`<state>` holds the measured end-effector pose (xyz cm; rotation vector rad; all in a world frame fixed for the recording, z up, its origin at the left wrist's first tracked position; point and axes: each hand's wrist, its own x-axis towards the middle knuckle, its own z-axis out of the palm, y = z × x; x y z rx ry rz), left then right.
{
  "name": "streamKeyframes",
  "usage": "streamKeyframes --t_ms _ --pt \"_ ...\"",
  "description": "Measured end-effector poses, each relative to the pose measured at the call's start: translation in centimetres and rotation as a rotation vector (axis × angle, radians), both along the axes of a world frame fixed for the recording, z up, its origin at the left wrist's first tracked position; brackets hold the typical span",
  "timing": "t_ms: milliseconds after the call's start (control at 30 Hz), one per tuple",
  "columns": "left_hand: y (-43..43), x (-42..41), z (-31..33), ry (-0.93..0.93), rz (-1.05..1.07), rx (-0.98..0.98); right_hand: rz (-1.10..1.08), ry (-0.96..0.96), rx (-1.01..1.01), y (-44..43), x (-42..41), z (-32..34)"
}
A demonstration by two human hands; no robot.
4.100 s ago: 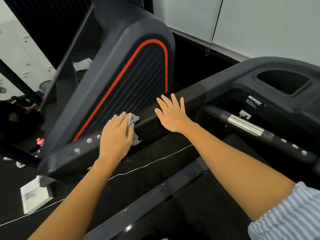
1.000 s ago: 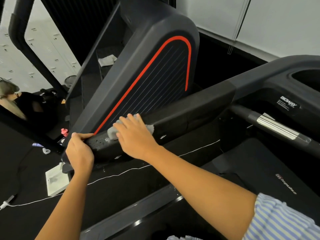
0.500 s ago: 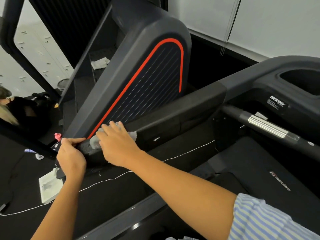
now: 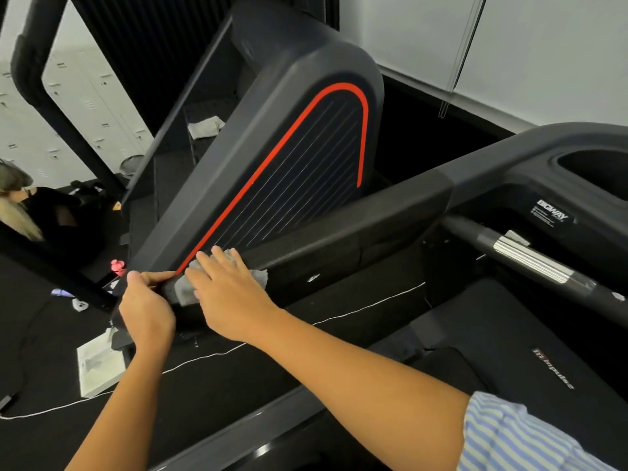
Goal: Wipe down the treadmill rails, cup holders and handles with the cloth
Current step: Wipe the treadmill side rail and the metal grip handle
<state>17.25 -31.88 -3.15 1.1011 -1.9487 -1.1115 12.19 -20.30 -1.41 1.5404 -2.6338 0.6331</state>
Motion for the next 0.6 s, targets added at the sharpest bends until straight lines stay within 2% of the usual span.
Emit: streamKeyframes --t_ms 133,233,300,400,500,600 --pt "-0.3 0.0 0.0 0.033 -0.002 0.045 0.208 -0.048 0.020 1.2 0.8 -0.7" --pt "-0.6 0.0 0.1 0.012 -0.003 0.063 0.292 -0.295 -0.038 3.3 0.5 -0.5" --pt "-0.8 0.1 0.5 -0.007 0.005 0.115 0.214 -0.564 -0.170 4.6 0.3 0.1" --pt "-0.7 0.0 1.1 -0.048 -0.013 0.155 0.032 -0.764 -0.381 6.0 -0.4 1.3" --pt "0.4 -0.2 1.8 -0.044 -0.032 0.005 -0.104 -0.930 -0.533 6.3 -1.2 2.4" --pt "2.7 -0.2 3.3 0.110 -0.134 -0.154 -0.177 -1.053 -0.649 5.9 -1.8 3.1"
